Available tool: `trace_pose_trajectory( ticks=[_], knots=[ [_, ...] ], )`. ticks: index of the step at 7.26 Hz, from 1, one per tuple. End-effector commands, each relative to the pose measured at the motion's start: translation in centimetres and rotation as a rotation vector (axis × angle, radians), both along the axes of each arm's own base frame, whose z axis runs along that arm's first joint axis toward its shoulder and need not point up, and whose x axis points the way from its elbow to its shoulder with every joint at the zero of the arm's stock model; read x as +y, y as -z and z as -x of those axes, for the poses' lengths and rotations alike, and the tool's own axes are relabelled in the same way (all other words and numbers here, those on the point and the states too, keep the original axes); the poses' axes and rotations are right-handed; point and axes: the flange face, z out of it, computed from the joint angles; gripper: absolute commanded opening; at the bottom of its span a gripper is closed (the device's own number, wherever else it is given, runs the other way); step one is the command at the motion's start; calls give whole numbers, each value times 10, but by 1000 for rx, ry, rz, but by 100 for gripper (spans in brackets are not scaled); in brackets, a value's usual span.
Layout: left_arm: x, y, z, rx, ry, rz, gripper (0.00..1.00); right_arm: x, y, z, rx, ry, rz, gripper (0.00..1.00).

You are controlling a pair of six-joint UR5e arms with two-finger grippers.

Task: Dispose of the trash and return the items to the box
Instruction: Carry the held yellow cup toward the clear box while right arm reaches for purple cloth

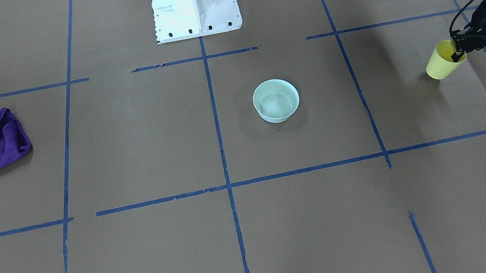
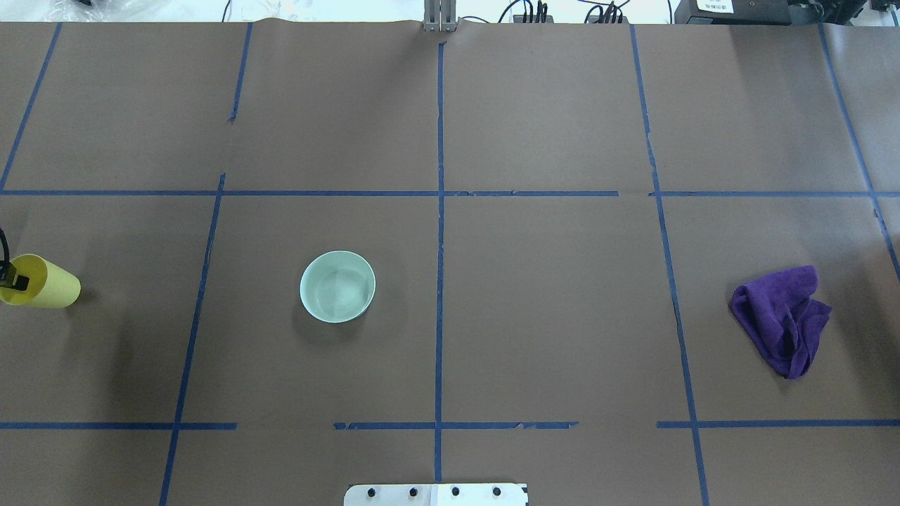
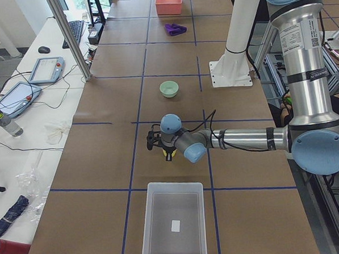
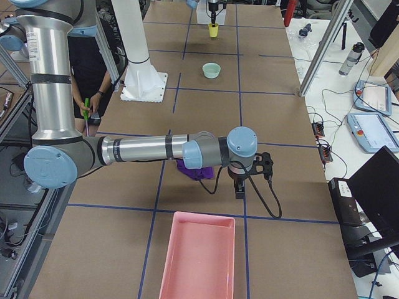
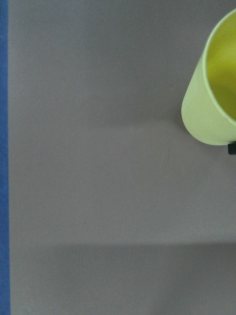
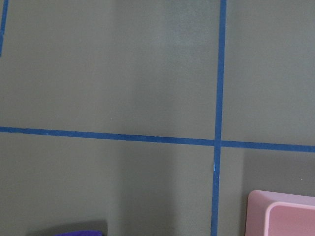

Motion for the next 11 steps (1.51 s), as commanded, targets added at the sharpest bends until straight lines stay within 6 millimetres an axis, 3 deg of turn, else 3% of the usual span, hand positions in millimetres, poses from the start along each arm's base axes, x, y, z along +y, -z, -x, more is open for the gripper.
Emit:
trace_pose_trajectory(
  ticks=[1,2,4,6,7,8,10,11],
  knots=[
    [-1,14,31,61,18,-1,0,2,-3,19,1,36,5,100],
    [-5,25,38,35,4,0,0,5,-7,27,3,52,13,100],
    [-15,75,79,-35,-10,-33,0,12,-9,27,-3,39,34,100],
    [-20,87,95,-87,1,-91,0,36,11,38,-50,5,83,100],
    [-22,85,104,-106,4,-106,0,54,28,53,-51,-3,106,100],
    [-33,88,120,-148,-1,-139,0,71,33,68,-49,-6,103,100],
    [-69,104,177,-254,-16,-167,0,98,33,134,-42,-90,51,100],
    [-85,114,216,-376,3,-194,0,109,34,165,-41,-93,65,100]
  ],
)
